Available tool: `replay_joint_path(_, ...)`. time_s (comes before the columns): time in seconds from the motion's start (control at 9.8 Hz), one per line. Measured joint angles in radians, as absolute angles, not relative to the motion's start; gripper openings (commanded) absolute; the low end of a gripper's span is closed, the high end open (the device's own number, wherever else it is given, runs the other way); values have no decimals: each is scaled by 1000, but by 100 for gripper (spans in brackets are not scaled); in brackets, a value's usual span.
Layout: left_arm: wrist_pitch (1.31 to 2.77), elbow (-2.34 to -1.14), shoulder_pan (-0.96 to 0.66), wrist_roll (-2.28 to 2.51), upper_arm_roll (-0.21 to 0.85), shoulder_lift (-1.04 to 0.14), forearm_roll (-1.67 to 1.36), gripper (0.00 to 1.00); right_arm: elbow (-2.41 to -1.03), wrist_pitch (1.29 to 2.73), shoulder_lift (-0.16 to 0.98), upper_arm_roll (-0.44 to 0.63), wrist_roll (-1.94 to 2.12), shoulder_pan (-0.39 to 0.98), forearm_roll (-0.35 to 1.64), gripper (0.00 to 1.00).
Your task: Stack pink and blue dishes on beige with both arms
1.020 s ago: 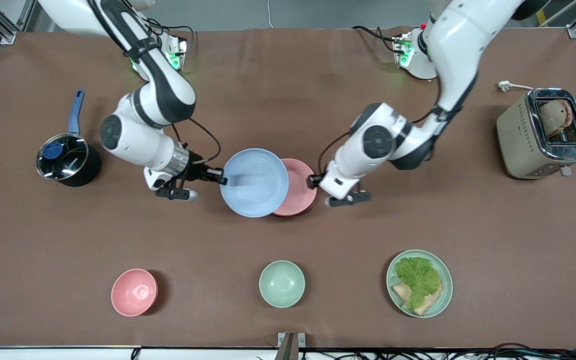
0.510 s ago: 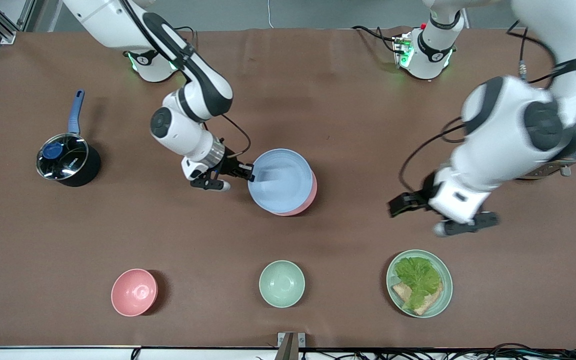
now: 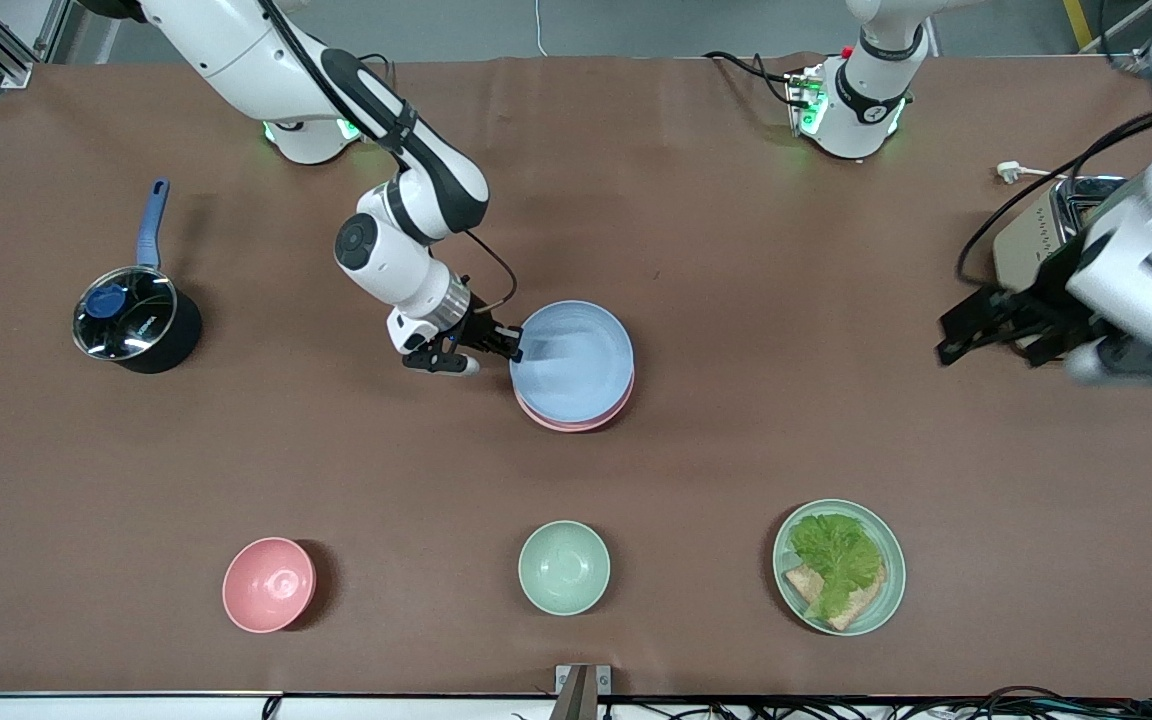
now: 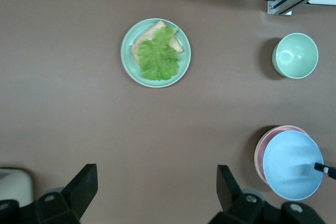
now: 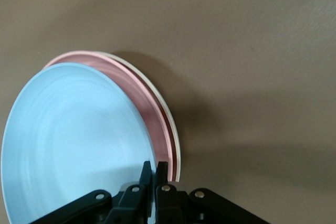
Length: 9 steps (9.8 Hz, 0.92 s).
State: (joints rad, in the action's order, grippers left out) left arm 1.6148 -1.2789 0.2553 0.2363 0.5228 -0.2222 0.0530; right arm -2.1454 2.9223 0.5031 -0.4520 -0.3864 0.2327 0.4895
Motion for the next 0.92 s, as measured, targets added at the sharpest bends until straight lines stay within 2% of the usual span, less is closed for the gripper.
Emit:
replay_joint_path(0.1,1564,-1286,231,201,484,-179,53,100,-2145,2927,506,-452,-387,236,489,36)
replay_joint_path(0.2,1534,-1306,154,148,378,-135,53,100,-2145,2929,506,-451,-387,235,489,74)
replay_joint_path(0.31,1510,-1335,71,95,261,-97,51,100,-2144,2931,506,-450,-387,232,490,92)
replay_joint_path(0.41,1489,-1375,14,71,182,-63,44,100,-2141,2937,505,-449,-387,228,490,100)
replay_joint_path(0.61,1484,-1452,-31,66,104,-4,11,100,-2125,2921,466,-448,-386,209,489,100)
replay_joint_path(0.92,1484,-1518,-19,68,87,37,-12,100,-2095,2598,275,-446,-384,90,450,100)
